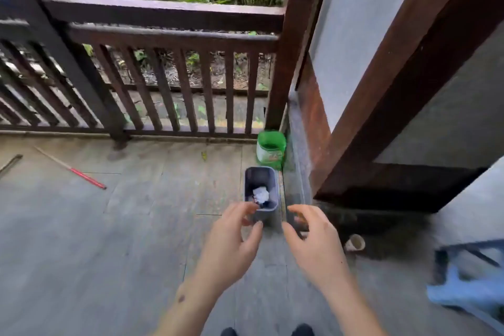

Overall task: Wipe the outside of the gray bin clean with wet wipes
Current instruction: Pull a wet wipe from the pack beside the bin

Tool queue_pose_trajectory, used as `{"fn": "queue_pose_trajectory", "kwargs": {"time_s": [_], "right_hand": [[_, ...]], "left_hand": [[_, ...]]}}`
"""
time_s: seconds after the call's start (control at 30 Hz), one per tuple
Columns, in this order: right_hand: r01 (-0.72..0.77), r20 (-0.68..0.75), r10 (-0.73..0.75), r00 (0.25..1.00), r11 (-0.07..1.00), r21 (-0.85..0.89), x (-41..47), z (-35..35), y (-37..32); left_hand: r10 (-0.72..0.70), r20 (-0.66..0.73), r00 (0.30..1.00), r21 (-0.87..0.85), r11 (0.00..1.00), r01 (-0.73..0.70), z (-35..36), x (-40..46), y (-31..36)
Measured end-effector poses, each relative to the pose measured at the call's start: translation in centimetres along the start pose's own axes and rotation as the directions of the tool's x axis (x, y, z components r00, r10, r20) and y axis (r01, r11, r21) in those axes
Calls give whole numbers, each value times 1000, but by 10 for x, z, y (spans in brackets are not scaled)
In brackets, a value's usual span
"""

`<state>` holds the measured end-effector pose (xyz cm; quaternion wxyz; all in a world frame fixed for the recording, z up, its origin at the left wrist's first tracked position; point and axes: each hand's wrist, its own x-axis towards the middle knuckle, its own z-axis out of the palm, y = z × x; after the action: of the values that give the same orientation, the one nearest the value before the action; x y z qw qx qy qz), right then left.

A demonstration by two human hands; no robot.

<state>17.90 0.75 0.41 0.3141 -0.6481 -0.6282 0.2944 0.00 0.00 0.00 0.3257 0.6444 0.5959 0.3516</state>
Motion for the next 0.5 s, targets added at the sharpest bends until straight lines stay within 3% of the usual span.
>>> {"fn": "queue_pose_trajectory", "kwargs": {"time_s": [0.5], "right_hand": [[-175,103,168,980,983,62,90,17,60]], "left_hand": [[-105,168,980,77,993,93,39,91,-30]]}}
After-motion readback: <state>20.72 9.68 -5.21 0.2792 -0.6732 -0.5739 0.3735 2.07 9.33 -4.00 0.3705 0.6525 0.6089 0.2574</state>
